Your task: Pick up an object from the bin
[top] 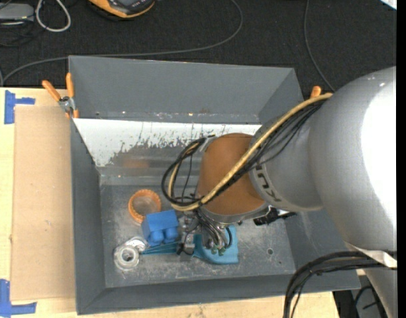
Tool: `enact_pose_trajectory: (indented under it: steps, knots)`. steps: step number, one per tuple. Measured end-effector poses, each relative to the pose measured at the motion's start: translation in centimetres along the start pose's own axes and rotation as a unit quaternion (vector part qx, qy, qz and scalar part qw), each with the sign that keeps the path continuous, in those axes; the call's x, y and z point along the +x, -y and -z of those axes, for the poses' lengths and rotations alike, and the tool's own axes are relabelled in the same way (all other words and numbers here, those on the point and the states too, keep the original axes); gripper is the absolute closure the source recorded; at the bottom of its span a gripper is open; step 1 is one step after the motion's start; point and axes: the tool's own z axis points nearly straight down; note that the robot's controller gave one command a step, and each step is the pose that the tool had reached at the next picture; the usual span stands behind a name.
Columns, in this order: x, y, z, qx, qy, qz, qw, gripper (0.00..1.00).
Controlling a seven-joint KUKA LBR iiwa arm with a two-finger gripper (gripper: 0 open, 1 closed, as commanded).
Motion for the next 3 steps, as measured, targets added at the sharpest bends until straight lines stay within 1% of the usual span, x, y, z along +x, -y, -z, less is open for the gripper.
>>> enact_pose_trajectory:
  steps: [2,3]
  knots:
    - [-0.14,0.38,0.04,-0.002,-0.0002,-0.001,1.0000,1.00]
    - [-0.49,0.06,0.03,0.000,-0.0030,-0.008,1.0000,1.00]
